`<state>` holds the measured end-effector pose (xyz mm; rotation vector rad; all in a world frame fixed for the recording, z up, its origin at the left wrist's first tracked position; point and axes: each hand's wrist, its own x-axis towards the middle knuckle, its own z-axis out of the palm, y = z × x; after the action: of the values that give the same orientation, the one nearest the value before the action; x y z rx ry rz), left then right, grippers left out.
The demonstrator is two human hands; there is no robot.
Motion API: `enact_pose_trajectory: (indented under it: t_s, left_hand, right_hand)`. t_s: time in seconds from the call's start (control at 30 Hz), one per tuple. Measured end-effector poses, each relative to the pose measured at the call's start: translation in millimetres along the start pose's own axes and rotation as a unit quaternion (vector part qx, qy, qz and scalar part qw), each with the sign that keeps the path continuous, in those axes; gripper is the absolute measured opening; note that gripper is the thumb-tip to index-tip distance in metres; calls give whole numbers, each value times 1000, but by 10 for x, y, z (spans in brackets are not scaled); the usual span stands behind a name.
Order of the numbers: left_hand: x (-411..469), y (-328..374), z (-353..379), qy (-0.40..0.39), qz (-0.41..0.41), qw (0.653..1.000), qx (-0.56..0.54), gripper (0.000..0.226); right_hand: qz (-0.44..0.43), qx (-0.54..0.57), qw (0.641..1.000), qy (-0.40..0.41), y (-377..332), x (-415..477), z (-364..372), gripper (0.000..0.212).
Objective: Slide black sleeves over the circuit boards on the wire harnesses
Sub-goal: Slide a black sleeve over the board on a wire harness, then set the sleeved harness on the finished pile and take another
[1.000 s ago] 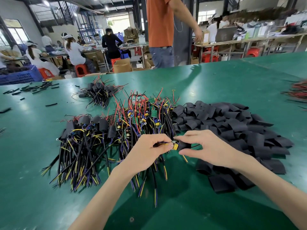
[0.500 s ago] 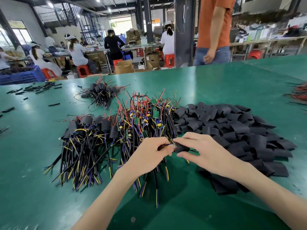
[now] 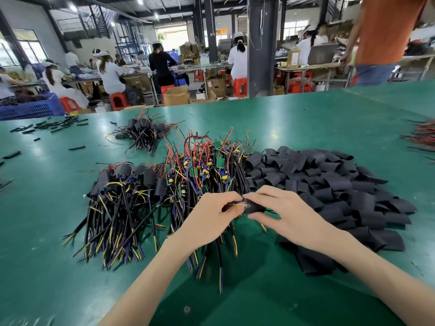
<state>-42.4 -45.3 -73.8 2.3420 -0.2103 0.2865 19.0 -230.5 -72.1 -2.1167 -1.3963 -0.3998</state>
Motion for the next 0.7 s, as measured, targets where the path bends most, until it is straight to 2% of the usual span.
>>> enact_pose_trajectory:
  t_s: [0.13,0.2,0.23,0.3,0.37,0.43,0.5,0.6,0.7]
  left_hand:
    - [-16,36,-17,-1,3,1000,13,20]
    - [-8,60,-89,33,14,998,44,17]
    - [7,55,-160,78,19,995,67,15]
    - [41,4,-356,222,6,971,92,11]
    - [57,-100,-600,364,-38,926,98,28]
    - [36,-271,-811,443,-70,886,114,43]
    - [-23,-487,-937,461,-109,864,172,45]
    - [-126,-794,-958,416,-250,818,309,34]
    - [-132,-832,-902,377,-335,802,321,32]
  right_hand:
    - [6,4,1000,-5,18,-11,55,44]
    - [6,-21,1000,16,37,-15,69,54]
    - [10,-44,998,34,54,-14,67,59]
    - [43,-77,993,74,96,-7,40,64]
    - [89,-100,986,100,160,-3,9,63]
    - [139,-125,975,116,246,-5,-8,60]
    - [193,-143,963,121,328,-2,-21,56]
    - [265,-166,944,103,449,-13,-34,49]
    - [300,-192,932,68,550,-46,-46,42]
